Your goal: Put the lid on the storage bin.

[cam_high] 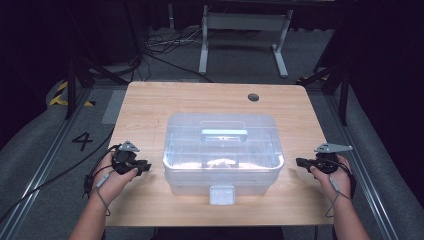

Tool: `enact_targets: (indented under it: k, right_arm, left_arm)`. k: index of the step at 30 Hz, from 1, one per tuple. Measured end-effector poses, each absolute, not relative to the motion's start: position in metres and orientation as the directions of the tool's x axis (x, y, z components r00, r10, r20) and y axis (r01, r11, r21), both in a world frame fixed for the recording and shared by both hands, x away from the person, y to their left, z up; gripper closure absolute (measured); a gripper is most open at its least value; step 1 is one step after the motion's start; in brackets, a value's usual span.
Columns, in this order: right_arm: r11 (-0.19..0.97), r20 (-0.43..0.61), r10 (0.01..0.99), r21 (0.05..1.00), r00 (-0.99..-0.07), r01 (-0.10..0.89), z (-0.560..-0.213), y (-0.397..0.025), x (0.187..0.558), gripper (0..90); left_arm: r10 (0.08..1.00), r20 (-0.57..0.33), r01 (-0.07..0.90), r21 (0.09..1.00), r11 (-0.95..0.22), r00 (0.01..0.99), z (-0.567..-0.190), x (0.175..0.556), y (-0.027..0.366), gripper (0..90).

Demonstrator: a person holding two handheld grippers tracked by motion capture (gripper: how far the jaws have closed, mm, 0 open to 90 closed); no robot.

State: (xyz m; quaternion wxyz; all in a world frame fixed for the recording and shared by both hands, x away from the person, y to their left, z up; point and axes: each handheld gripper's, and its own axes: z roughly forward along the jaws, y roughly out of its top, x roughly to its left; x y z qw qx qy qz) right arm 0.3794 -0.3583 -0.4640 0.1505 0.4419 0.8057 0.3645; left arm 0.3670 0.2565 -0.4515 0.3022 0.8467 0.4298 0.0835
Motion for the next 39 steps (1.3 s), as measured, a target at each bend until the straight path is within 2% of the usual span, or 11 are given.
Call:
enact_targets:
  k: [15, 18, 20, 22, 23, 24, 25, 28, 30, 39]
  right_arm:
    - [0.359, 0.071, 0.818, 0.712, -0.57, 0.604, -0.471, -0.359, 0.377, 85.5]
    - [0.366, 0.061, 0.818, 0.712, -0.572, 0.599, -0.473, -0.359, 0.377, 79.4]
    - [0.372, 0.049, 0.821, 0.711, -0.569, 0.597, -0.475, -0.359, 0.378, 72.3]
    - [0.371, 0.043, 0.825, 0.71, -0.564, 0.598, -0.477, -0.359, 0.379, 62.1]
    - [0.371, 0.043, 0.825, 0.71, -0.564, 0.598, -0.477, -0.359, 0.379, 62.1]
    - [0.361, 0.049, 0.828, 0.715, -0.558, 0.599, -0.479, -0.359, 0.38, 52.4]
    - [0.36, 0.05, 0.828, 0.717, -0.558, 0.598, -0.48, -0.358, 0.381, 46.8]
    - [0.38, 0.037, 0.823, 0.706, -0.567, 0.598, -0.485, -0.355, 0.384, 34.8]
    - [0.373, 0.047, 0.82, 0.711, -0.57, 0.596, -0.487, -0.354, 0.385, 30.5]
    - [0.337, 0.069, 0.827, 0.735, -0.558, 0.589, -0.488, -0.353, 0.383, 30.0]
  left_arm:
    - [0.735, -0.104, 0.65, 0.561, -0.513, 0.67, -0.457, 0.362, 0.253, 71.2]
    - [0.721, -0.105, 0.64, 0.561, -0.525, 0.685, -0.458, 0.362, 0.252, 69.6]
    - [0.718, -0.101, 0.636, 0.559, -0.532, 0.689, -0.46, 0.362, 0.251, 67.2]
    - [0.716, -0.123, 0.642, 0.562, -0.521, 0.688, -0.463, 0.362, 0.251, 61.1]
    - [0.716, -0.123, 0.642, 0.562, -0.521, 0.688, -0.463, 0.362, 0.251, 52.1]
    - [0.716, -0.14, 0.649, 0.564, -0.51, 0.684, -0.464, 0.362, 0.25, 52.1]
    - [0.72, -0.16, 0.661, 0.563, -0.496, 0.675, -0.466, 0.362, 0.249, 46.7]
    - [0.724, -0.137, 0.652, 0.569, -0.501, 0.676, -0.47, 0.363, 0.247, 37.3]
    - [0.724, -0.119, 0.643, 0.57, -0.511, 0.68, -0.471, 0.363, 0.247, 33.9]
    - [0.728, -0.072, 0.618, 0.591, -0.519, 0.682, -0.471, 0.365, 0.249, 29.9]
